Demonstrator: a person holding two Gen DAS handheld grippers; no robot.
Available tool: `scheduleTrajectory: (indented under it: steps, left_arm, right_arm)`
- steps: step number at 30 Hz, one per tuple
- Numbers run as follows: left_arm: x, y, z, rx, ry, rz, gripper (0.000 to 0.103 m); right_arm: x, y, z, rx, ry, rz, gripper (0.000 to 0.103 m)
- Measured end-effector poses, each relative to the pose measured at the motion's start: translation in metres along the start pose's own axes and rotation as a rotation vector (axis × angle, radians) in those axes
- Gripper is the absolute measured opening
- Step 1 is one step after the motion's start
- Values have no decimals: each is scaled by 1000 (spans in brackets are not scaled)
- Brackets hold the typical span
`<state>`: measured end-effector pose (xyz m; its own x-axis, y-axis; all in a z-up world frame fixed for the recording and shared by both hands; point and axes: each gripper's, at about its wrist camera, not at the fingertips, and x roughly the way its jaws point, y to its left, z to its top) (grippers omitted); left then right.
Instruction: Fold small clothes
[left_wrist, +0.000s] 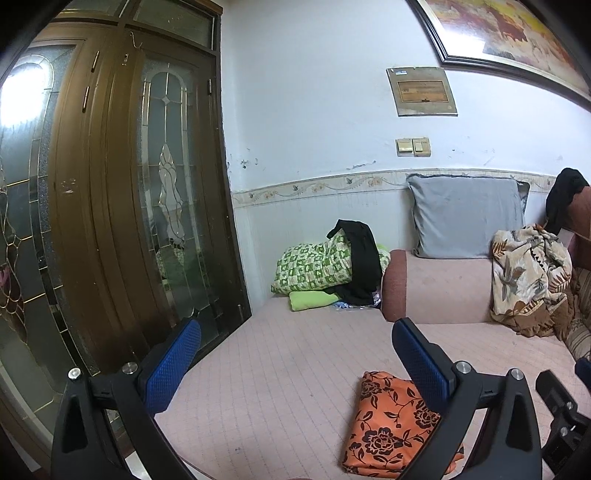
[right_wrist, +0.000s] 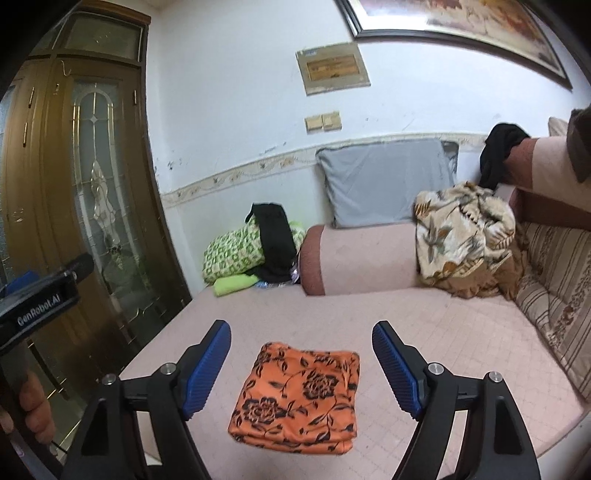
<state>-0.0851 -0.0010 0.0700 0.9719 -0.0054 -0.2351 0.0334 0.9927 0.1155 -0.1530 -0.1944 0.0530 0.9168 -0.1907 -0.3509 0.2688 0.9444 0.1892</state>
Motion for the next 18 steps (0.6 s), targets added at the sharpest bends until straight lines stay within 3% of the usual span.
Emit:
scheduleTrajectory:
  steps: [4,12,18]
  left_arm:
    - [-1,2,-1,-6,2,-5,103]
    - [-4,1,-1,-16,2,-21,103]
    - [-3,-2,-2,-14,10,-42,103]
  right_arm:
    - [1,-4,0,16,-20,0,88]
    - [-9,-12,2,24,-69,-32,88]
    - [-7,-17,0,17,-47,-58,88]
